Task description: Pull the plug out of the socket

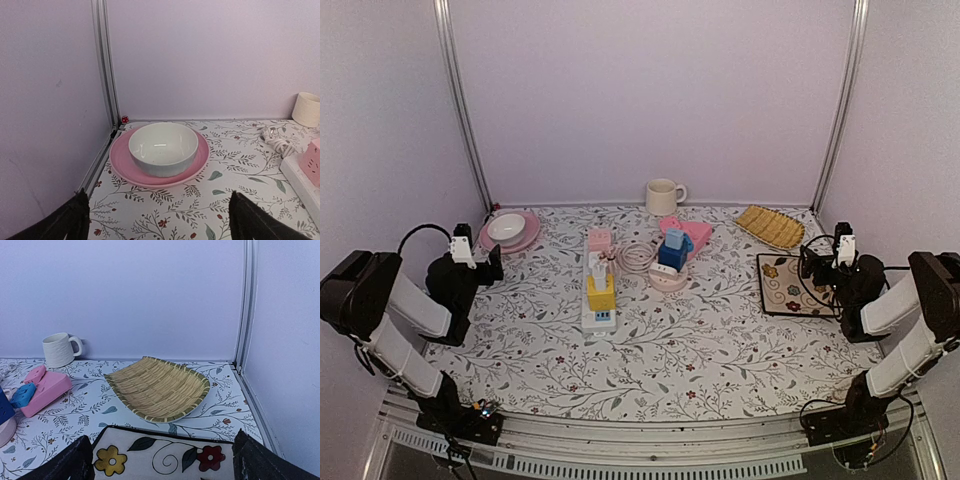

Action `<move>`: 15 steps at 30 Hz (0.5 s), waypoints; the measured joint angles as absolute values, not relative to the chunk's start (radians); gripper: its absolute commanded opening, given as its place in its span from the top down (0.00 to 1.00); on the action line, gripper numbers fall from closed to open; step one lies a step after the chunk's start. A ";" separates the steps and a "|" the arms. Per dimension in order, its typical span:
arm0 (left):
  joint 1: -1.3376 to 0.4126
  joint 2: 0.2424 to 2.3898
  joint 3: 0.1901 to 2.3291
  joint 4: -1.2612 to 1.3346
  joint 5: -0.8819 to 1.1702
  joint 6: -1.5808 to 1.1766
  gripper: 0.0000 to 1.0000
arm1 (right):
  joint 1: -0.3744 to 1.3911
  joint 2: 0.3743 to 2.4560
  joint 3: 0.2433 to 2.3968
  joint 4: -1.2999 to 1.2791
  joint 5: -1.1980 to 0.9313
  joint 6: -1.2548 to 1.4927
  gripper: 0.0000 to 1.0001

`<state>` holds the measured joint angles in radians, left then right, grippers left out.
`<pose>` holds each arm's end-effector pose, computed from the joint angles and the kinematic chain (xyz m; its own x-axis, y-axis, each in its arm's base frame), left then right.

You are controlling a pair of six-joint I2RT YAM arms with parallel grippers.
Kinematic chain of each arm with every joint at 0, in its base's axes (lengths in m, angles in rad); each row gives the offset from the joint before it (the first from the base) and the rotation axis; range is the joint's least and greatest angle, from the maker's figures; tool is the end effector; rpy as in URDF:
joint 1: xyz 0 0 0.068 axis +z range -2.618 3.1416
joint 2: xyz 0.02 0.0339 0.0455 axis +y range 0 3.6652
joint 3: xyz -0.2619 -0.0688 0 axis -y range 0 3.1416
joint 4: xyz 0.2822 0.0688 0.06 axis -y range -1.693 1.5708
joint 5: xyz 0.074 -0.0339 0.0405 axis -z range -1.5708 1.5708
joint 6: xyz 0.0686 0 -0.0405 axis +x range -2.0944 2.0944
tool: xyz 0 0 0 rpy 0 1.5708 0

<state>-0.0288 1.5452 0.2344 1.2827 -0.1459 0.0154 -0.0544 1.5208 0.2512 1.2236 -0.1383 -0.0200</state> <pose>0.2858 0.0017 0.1140 -0.0299 0.0161 -0.9994 -0.1163 0.9930 0.0195 0.2898 -0.0063 0.1168 -0.0442 -0.0174 -0.9989 -0.0846 0.9963 -0.0136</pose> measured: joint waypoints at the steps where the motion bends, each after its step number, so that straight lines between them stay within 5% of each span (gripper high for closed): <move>1: -0.029 1.545 0.234 1.283 -0.146 0.015 0.03 | -0.054 1.521 0.251 1.224 -0.139 -0.020 0.01; 15: -0.029 1.521 0.268 1.195 -0.152 0.015 0.03 | -0.054 1.521 0.251 1.224 -0.139 -0.020 0.01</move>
<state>-0.0288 1.5208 0.2684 1.1946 -0.1520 0.0154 -0.0544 1.5208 0.2512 1.2236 -0.1387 -0.0200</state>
